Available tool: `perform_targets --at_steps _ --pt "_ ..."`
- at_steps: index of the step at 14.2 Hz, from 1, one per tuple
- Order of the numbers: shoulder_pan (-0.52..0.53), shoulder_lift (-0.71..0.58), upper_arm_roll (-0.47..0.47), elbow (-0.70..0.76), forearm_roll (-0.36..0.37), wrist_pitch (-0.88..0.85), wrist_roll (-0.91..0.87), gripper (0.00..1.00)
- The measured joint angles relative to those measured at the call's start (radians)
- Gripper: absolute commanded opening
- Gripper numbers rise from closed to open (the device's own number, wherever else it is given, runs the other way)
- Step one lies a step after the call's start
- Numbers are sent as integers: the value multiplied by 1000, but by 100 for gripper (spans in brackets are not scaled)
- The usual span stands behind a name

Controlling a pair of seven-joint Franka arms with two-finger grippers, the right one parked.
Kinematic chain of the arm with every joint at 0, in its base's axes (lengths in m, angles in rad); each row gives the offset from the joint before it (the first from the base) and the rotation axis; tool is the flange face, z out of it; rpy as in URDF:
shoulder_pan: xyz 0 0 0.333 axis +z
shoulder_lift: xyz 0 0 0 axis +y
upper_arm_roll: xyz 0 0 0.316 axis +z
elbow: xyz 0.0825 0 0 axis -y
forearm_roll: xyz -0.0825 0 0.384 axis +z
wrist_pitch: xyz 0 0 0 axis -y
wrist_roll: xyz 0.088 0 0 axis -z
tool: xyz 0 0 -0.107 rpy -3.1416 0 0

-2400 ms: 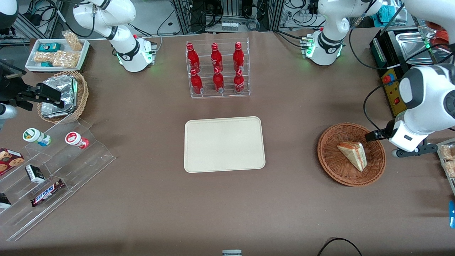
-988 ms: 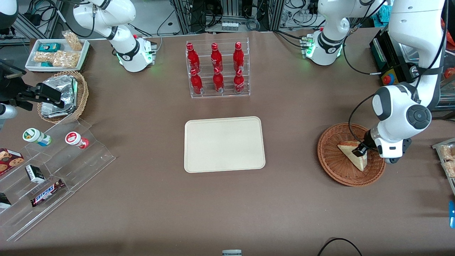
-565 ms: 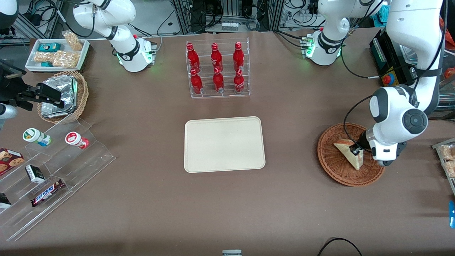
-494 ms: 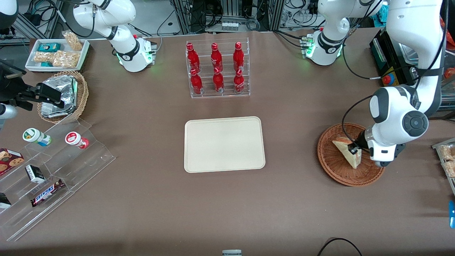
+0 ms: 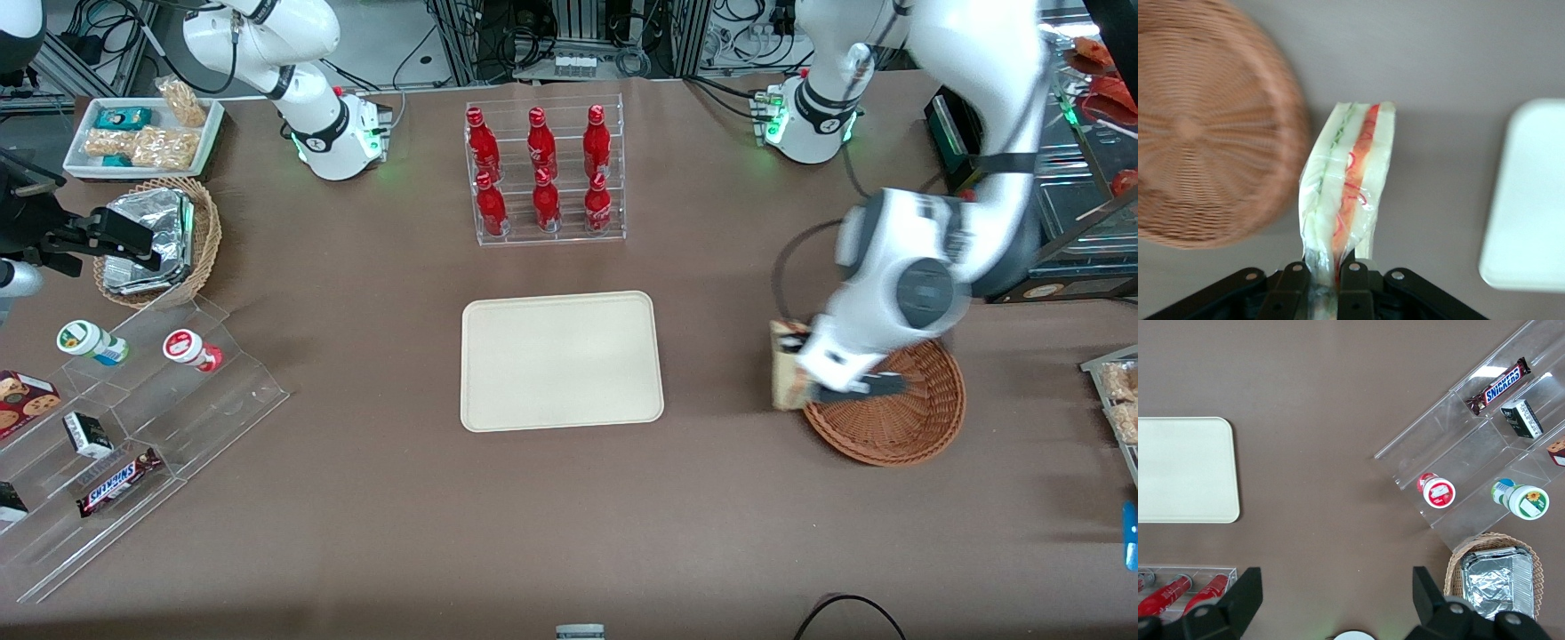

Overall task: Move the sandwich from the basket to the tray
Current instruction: 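Lift the sandwich and carry it with the left gripper to the tray, then lower the sandwich onto the cream tray and open the left gripper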

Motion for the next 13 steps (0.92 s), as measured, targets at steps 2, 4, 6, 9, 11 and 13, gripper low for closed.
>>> perform_targets --at_steps 2,4,6,9,11,13 --pt "-110 29 -2 6 0 61 -99 0" --pt "-215 85 -3 40 0 126 -229 0" --pt "-308 170 -4 128 0 145 -357 0" --pt "-413 299 -3 277 3 146 -490 0" --pt "-457 366 -2 352 5 146 -546 0" --pt "-483 417 0 410 22 146 -597 0"
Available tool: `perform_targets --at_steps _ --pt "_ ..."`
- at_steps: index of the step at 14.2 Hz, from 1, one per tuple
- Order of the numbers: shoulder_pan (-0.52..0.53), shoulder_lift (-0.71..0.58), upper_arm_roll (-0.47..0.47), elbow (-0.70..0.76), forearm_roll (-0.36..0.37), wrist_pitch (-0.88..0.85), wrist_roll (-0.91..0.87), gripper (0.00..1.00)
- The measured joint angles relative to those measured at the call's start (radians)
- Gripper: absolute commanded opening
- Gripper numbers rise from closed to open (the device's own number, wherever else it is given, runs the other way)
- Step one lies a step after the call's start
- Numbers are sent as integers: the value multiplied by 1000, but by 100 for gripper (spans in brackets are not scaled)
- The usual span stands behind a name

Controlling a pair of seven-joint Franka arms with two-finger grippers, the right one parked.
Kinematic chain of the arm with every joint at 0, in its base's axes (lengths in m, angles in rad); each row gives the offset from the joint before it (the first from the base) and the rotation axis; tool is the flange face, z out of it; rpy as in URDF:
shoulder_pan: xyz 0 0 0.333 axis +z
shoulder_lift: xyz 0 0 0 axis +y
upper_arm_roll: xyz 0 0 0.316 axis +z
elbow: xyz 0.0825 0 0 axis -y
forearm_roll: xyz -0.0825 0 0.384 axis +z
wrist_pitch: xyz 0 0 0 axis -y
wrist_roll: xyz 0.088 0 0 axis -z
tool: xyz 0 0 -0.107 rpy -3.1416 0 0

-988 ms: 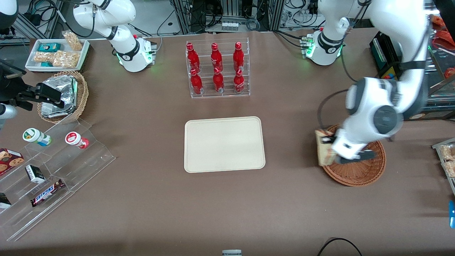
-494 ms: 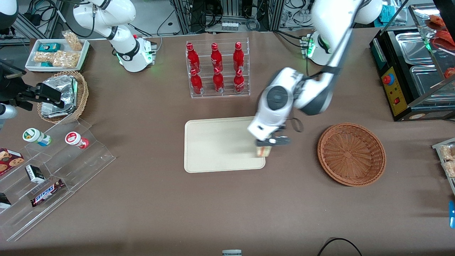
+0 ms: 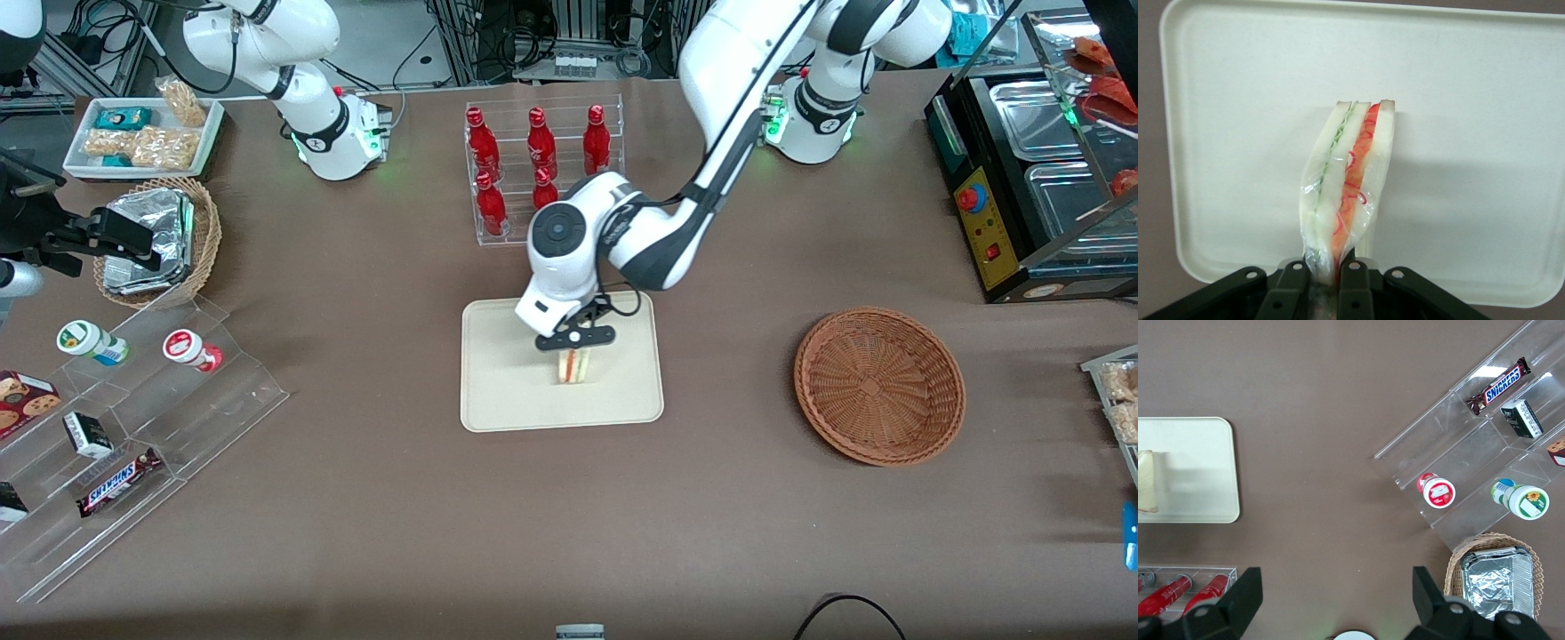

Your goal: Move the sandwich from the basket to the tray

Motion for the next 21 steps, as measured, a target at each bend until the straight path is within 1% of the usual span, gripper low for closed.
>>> perform_targets --at_steps 2,3,4,5,6,7,11,13,16,18,19,21 --pt "-13 37 1 38 65 0 -77 1" --pt "-15 52 1 51 93 0 -111 3" --pt "-15 66 1 62 105 0 -129 9" --pt "-15 77 1 70 108 0 -137 20" --pt "-15 85 2 76 108 2 -141 82" --pt "-15 86 2 81 108 4 -144 100" --pt "-14 81 4 104 103 5 -145 100" --pt "-11 56 8 117 102 0 -145 100" --pt "8 -26 20 119 100 -98 -115 100" --pt "57 -102 24 95 82 -183 -90 100" --pt "88 -144 25 61 76 -218 -50 100" --pt "165 -235 29 -48 69 -239 95 100"
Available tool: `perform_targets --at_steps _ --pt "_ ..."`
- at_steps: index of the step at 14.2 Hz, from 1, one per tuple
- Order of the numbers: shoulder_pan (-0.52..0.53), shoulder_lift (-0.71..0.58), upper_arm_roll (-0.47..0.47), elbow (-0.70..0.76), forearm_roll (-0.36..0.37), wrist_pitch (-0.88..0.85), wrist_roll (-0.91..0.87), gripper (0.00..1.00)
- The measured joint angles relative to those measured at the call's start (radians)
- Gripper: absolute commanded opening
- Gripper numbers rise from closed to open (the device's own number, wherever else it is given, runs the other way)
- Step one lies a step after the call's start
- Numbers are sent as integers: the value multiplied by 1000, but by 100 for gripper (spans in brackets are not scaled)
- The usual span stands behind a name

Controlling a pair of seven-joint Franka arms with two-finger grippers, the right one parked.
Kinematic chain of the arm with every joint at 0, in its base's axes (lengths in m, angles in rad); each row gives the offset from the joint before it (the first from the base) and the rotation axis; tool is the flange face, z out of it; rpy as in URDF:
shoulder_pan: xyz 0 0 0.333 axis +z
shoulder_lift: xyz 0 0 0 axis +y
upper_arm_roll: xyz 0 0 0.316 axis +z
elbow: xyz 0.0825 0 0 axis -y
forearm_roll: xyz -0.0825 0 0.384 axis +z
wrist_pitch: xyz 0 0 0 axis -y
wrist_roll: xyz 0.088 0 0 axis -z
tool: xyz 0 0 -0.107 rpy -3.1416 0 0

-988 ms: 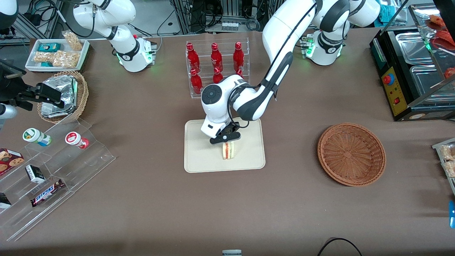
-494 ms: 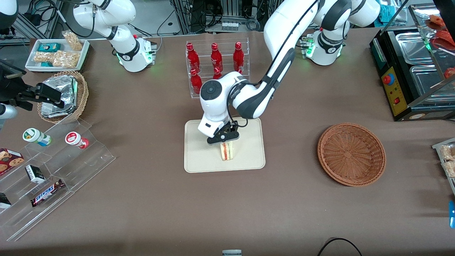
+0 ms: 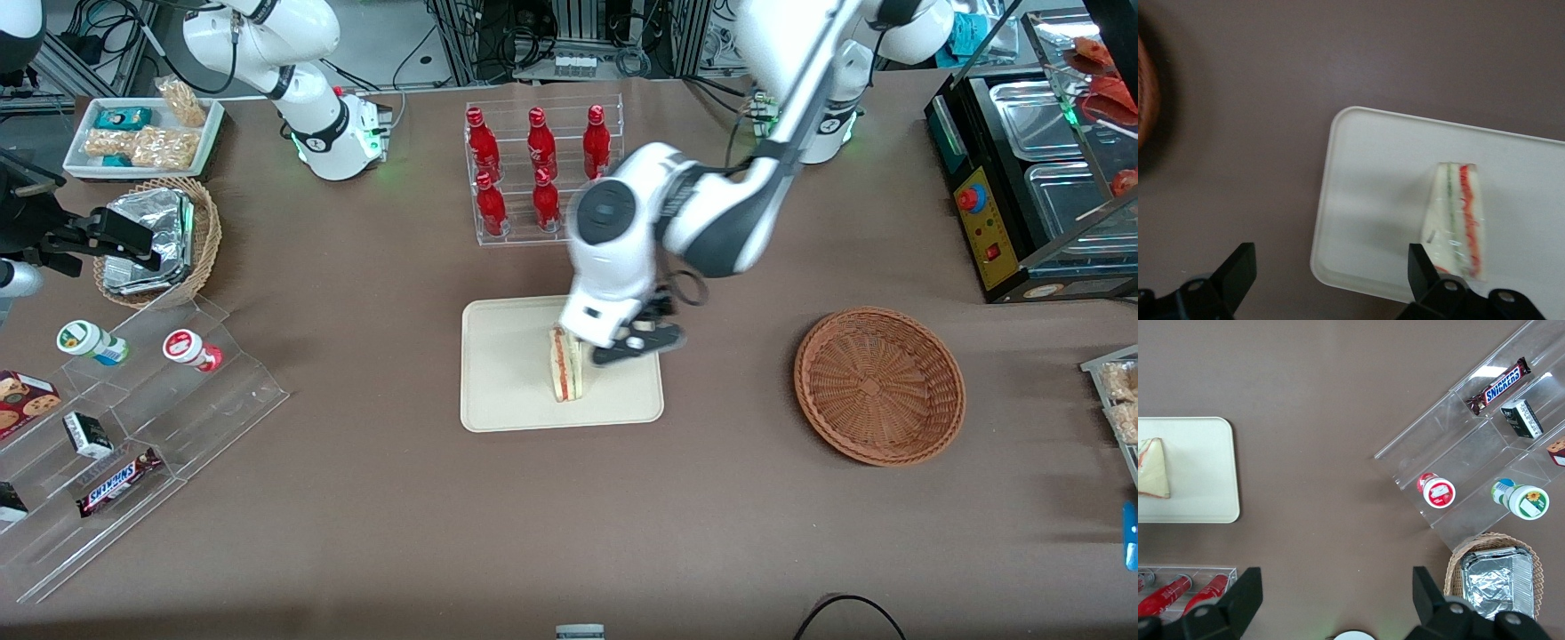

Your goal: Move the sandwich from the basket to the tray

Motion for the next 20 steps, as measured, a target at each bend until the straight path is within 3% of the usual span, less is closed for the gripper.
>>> perform_targets --at_steps 5,13,20 --pt "236 -219 6 -225 -13 -70 399 100" --pt "538 -405 -3 -238 -61 -268 863 100" --pt "681 -525 -19 -160 -68 -282 948 100"
